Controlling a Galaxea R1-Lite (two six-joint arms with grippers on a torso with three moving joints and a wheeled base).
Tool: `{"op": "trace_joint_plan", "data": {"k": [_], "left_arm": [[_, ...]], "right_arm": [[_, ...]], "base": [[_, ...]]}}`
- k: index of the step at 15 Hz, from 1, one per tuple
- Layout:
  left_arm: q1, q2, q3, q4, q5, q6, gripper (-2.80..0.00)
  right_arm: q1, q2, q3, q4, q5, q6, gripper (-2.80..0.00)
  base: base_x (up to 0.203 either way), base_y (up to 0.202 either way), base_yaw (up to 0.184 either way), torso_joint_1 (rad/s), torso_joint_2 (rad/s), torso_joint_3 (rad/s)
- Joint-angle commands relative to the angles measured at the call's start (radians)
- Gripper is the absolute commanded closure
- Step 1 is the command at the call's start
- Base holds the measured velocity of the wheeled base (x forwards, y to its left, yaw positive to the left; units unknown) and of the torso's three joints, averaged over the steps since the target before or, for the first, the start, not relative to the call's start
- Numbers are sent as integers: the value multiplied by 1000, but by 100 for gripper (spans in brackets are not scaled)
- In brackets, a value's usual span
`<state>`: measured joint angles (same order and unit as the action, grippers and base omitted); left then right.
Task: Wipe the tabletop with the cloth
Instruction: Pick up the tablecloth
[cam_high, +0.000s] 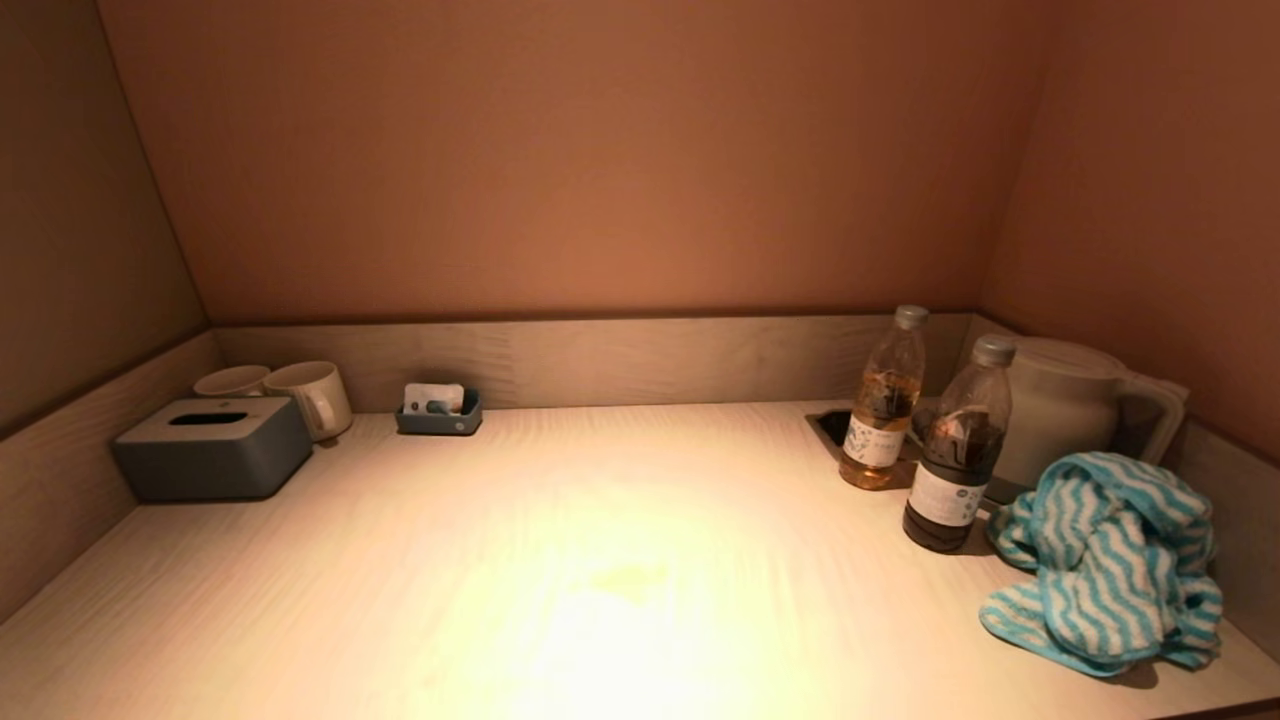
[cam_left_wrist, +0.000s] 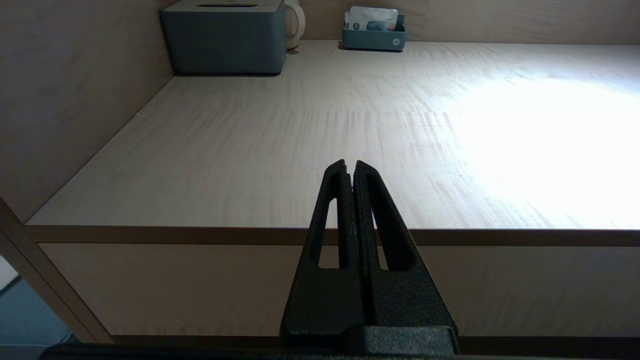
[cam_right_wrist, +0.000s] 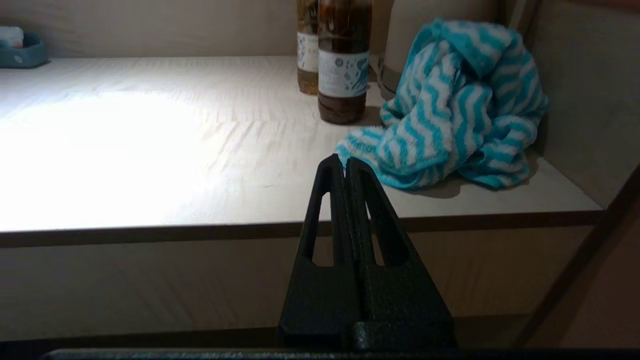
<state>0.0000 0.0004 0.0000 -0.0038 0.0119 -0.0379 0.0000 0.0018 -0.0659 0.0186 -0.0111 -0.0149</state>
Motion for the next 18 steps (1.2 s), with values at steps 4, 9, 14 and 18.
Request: {"op": "trace_joint_plan", "data": {"k": [4,9,14,18], "left_arm": [[0,1,0,-1,0,0,0],[0,0,0,-1,0,-4,0],[0,0,0,-1,0,-2,0],[0,0,0,-1,0,-4,0]], "right_arm": [[1,188,-207,105,1,-3,0],[-2,707,-408,74,-74,-5,0],[-46,1322,-609,-63,-178,-2,0],[-128,1616,-788,-110,-212,-1,0]], "base": [[0,0,0,0,0,0],[0,0,0,0,0,0],[0,0,0,0,0,0],[0,0,0,0,0,0]]}}
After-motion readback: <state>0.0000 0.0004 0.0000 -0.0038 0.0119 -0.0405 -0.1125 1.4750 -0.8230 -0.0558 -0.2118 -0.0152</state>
